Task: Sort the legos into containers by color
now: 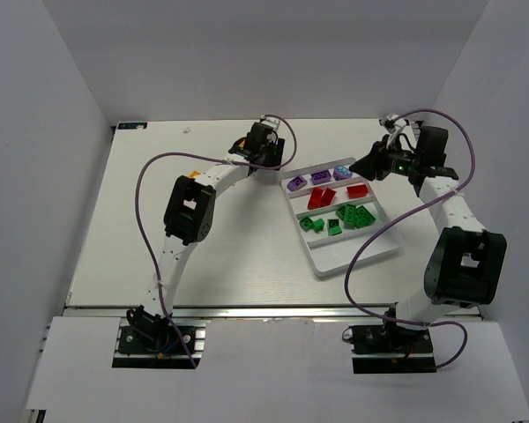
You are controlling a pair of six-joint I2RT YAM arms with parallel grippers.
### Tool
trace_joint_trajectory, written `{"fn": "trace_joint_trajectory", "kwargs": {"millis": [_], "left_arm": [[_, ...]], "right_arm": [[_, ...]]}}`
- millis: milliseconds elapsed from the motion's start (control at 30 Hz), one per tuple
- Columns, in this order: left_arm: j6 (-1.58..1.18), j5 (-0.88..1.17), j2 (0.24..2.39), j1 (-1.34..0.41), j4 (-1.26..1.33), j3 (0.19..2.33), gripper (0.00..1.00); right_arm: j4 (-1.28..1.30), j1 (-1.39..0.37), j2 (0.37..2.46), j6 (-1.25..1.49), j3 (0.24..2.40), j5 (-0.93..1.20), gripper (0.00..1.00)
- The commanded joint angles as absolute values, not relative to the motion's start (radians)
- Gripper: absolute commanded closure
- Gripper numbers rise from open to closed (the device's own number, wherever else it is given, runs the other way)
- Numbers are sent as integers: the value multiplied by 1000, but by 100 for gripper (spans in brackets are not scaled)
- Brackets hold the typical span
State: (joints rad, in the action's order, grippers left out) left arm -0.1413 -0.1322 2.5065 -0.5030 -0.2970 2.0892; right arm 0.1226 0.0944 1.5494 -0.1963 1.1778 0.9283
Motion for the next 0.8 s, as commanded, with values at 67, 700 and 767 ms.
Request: {"fn": "trace_joint_trajectory", "kwargs": {"millis": [67,700,767], "left_arm": [[-80,-152,2525,-494,-244,2138,16],[-66,-112,2674,-468,-46,2226,16],[-71,-101,2691,-463,-48,2244,17]], "right_arm": [[71,110,1563,-178,1186,962,61],[46,144,1560,-132,1210,979,60],[45,147,1559,-129,1210,979,60]]}}
